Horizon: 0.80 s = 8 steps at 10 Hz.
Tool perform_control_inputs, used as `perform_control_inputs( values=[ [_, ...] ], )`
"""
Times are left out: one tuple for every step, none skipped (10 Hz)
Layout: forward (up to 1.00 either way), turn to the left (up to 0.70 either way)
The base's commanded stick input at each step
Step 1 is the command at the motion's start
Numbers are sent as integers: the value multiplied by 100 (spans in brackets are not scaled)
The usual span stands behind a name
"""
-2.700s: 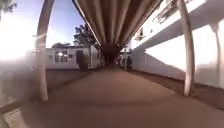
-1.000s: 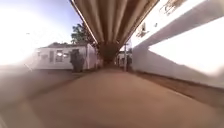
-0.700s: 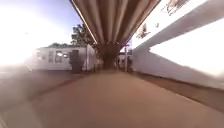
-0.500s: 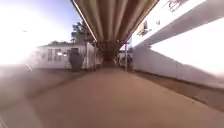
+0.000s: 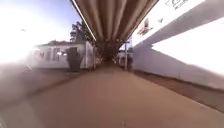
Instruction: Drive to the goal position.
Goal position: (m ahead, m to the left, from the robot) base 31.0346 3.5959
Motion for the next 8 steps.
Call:
perform_control_inputs(
  values=[
    [70,0],
    [70,0],
    [70,0],
    [70,0],
    [70,0],
    [70,0],
    [70,0],
    [70,0]
  ],
)
